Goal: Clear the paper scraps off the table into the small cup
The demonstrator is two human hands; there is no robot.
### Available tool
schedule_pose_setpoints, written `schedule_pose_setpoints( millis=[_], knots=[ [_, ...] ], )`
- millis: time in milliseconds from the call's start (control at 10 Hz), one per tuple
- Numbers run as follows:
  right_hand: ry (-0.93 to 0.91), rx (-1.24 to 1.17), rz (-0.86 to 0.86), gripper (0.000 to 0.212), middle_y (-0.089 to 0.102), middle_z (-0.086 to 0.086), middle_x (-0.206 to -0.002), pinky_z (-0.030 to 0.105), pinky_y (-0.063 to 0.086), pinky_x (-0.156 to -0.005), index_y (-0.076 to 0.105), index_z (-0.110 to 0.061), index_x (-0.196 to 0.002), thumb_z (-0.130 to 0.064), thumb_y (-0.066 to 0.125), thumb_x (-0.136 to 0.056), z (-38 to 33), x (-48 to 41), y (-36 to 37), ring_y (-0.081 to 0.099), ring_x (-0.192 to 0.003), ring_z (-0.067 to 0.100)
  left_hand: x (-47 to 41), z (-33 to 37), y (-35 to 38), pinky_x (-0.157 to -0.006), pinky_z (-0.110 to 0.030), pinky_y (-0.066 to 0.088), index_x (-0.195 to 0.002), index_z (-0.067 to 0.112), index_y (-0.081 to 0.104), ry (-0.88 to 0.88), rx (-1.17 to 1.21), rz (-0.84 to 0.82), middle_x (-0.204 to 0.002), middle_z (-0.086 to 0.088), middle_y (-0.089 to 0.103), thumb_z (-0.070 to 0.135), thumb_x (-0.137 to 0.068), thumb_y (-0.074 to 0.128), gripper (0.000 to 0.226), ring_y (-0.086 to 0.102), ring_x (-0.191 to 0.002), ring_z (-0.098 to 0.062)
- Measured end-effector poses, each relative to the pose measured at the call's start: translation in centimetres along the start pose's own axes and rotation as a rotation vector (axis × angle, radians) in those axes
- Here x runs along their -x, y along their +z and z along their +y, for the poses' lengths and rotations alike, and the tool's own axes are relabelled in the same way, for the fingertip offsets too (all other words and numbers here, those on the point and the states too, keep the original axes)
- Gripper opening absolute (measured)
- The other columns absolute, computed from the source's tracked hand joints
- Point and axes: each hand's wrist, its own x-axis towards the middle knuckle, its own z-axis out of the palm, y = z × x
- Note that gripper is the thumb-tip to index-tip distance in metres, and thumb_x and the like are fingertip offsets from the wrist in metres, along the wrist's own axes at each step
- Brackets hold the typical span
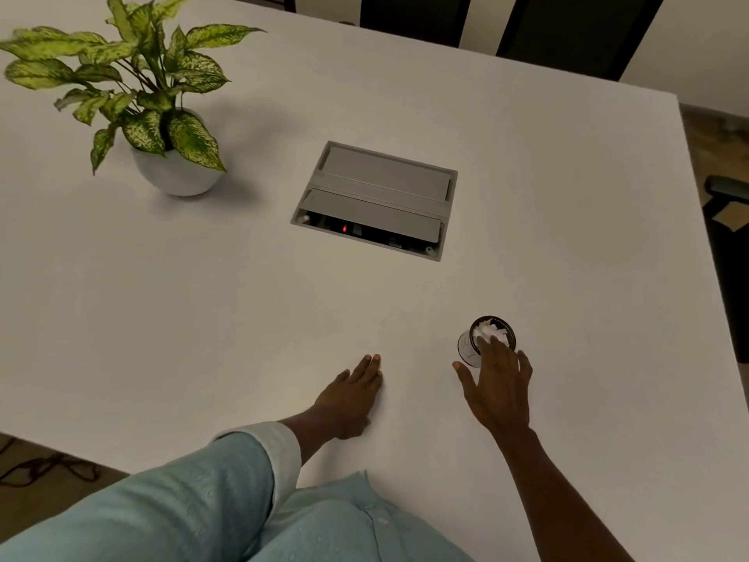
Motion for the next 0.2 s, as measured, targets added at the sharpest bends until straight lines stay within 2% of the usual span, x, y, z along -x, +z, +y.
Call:
schedule_pose_setpoints(
  millis=[100, 200],
  knots=[
    [-0.016, -0.050, 0.060, 0.054, 0.053, 0.016, -0.142, 0.054, 0.034, -0.111, 0.058, -0.010, -0.132, -0.037, 0.071, -0.088, -0.9, 0.4, -0.9, 0.046, -0.136, 0.036, 0.9, -0.4, -0.4, -0.125, -0.051, 0.031, -0.161, 0.001, 0.021, -0.013, 0.052, -0.005, -0.175, -0.010, -0.016, 0.030, -0.101, 0.062, 0.078, -0.010, -0.163, -0.025],
    [-0.046, -0.090, 0.109, 0.049, 0.055, 0.016, -0.138, 0.055, 0.039, -0.106, 0.062, -0.011, -0.129, -0.029, 0.075, -0.085, -2.1, 0.7, -1.5, 0.046, -0.135, 0.038, 1.6, -1.0, -1.2, -0.117, -0.050, 0.040, -0.151, 0.002, 0.039, 0.016, 0.033, -0.027, -0.176, -0.011, 0.002, 0.032, -0.101, 0.060, 0.062, 0.009, -0.163, -0.027]
  ],
)
